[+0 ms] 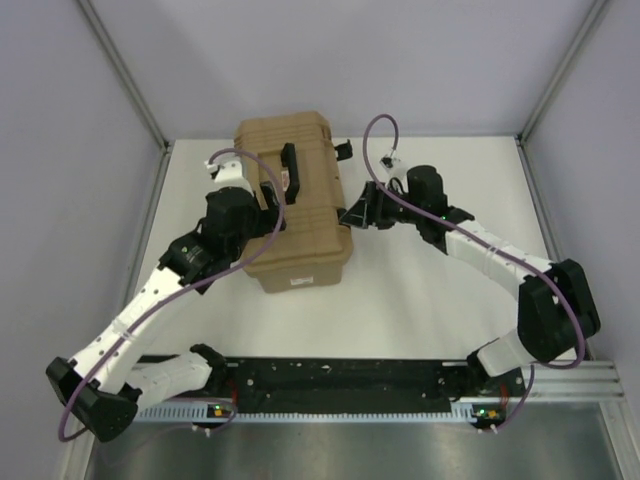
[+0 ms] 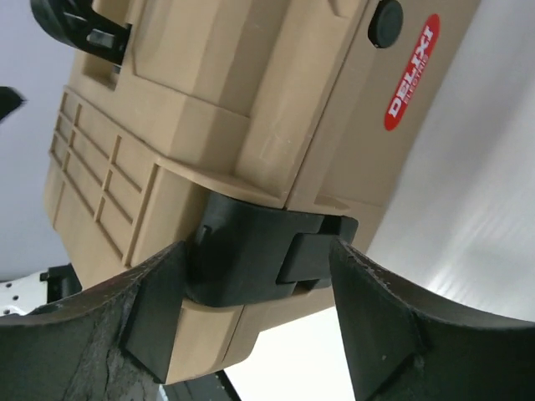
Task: Pack the tool kit
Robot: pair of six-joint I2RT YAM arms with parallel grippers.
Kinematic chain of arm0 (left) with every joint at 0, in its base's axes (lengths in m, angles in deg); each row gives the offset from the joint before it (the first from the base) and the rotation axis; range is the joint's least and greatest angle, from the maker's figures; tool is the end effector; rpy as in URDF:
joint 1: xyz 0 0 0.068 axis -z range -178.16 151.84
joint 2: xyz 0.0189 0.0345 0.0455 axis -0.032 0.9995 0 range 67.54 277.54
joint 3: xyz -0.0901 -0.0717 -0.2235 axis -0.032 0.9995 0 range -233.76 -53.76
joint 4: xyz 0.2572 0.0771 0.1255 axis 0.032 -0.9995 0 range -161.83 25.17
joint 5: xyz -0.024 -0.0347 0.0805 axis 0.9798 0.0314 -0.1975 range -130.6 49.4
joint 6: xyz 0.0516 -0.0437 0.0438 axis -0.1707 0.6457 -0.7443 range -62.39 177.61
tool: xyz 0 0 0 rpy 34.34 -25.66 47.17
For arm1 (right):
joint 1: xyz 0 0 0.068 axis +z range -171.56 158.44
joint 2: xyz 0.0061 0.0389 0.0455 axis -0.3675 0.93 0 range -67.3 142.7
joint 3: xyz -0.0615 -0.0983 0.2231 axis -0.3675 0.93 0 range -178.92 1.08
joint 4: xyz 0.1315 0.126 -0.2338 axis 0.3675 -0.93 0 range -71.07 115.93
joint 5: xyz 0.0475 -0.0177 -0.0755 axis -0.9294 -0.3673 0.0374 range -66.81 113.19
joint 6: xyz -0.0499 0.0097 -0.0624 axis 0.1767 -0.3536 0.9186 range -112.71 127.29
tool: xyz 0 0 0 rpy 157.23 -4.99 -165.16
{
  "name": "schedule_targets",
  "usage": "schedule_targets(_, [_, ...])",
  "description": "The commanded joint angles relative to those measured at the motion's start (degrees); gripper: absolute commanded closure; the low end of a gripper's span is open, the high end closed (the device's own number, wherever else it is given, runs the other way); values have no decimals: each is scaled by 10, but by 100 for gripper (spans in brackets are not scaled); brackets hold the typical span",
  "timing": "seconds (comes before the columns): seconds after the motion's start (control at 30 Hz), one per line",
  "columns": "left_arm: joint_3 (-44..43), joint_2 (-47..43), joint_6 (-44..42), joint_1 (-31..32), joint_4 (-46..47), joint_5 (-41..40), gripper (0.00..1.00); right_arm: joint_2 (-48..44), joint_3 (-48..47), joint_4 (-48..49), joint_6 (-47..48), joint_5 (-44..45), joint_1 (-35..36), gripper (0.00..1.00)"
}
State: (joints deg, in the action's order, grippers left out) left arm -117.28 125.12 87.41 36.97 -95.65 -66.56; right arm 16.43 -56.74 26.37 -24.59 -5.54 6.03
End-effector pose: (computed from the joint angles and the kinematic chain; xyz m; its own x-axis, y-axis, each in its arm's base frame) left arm 0.2534 -0.1411 0.3491 -0.3943 -0.2688 -0.8788 -0.0037 0.9567 -0.2910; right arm 0.3349 0.2128 0.2266 -0.7412 0.1352 -0.6576 -0.4703 0.5944 0.6523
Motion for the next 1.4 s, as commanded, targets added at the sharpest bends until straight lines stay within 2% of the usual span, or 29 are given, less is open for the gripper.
schedule_targets(0.0, [18,31,-24,-19,18,59,13,14,-9,67,-27,-67,19,35])
schedule_targets(0.13, [52,27,-20,-36,25,83,13,5,23,87,-57,-57,46,44])
schedule_targets(0.33, [89,8,-14,-47,17,86,13,-18,59,89,-91,-8,128,51])
schedule_targets(0.47, [118,-14,0,-47,0,94,15,-46,82,80,-111,40,174,51])
schedule_targets(0.6, [158,-47,23,-47,-6,120,18,-86,83,15,-111,136,172,46])
schedule_targets(0.63, [161,-54,25,-48,-11,121,18,-98,77,-3,-109,172,165,44])
schedule_targets(0.7, [150,-64,23,-47,-20,110,18,-115,75,-22,-114,177,135,40])
schedule_targets(0.8, [90,-61,0,-47,-37,83,16,-120,81,-9,-123,130,55,34])
schedule_targets(0.93, [9,-38,-33,-53,-28,73,14,-103,126,85,-171,56,-52,31])
schedule_targets(1.07, [-55,12,-62,-73,-4,77,13,-12,127,194,-213,0,-104,30])
schedule_targets(1.2, [-92,67,-71,-110,22,95,13,105,77,277,-259,-24,-114,30])
schedule_targets(1.37, [-115,127,-65,-163,43,130,13,251,0,398,-361,-52,-123,33])
